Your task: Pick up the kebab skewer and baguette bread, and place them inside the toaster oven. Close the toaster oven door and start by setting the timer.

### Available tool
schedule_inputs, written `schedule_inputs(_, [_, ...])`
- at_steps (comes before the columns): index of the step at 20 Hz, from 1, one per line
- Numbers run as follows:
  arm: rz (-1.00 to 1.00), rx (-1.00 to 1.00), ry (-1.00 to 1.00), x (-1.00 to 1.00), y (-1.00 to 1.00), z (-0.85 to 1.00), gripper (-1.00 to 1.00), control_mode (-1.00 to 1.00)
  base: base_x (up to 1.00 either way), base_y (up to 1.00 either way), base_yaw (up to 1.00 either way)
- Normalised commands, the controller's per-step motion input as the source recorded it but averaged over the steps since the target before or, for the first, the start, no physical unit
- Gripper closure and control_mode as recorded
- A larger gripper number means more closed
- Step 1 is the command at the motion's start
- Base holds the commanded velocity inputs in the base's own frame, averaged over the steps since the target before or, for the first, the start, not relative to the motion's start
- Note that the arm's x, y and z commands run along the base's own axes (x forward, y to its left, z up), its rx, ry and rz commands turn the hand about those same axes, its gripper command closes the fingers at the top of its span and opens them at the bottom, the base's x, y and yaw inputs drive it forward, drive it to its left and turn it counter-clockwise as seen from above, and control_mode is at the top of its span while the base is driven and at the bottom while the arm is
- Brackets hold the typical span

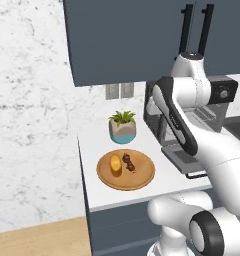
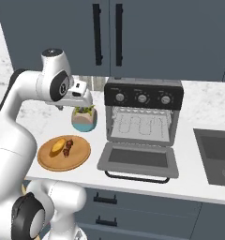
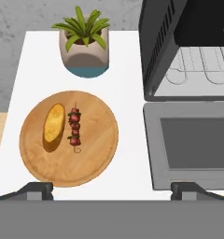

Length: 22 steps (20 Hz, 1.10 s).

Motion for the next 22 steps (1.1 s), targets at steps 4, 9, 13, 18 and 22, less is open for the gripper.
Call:
schedule_inputs(4, [0.00,0.00,0.00,0.00,0.00,0.00,-1.00,1.00,0.43,-0.06,-0.02])
schedule_inputs(9, [0.00,0.00,0.00,0.00,0.00,0.00,-1.00,1.00,0.42,-0.12,0.00])
schedule_inputs(13, [0.00,0.00,0.00,0.00,0.00,0.00,-1.00,1.00,0.45,-0.29,0.00])
schedule_inputs(18, [0.00,0.00,0.00,0.00,0.00,0.00,-1.00,1.00,0.12,-0.23,0.00])
schedule_inputs(22, [0.00,0.00,0.00,0.00,0.00,0.00,-1.00,1.00,0.00,-0.05,0.00])
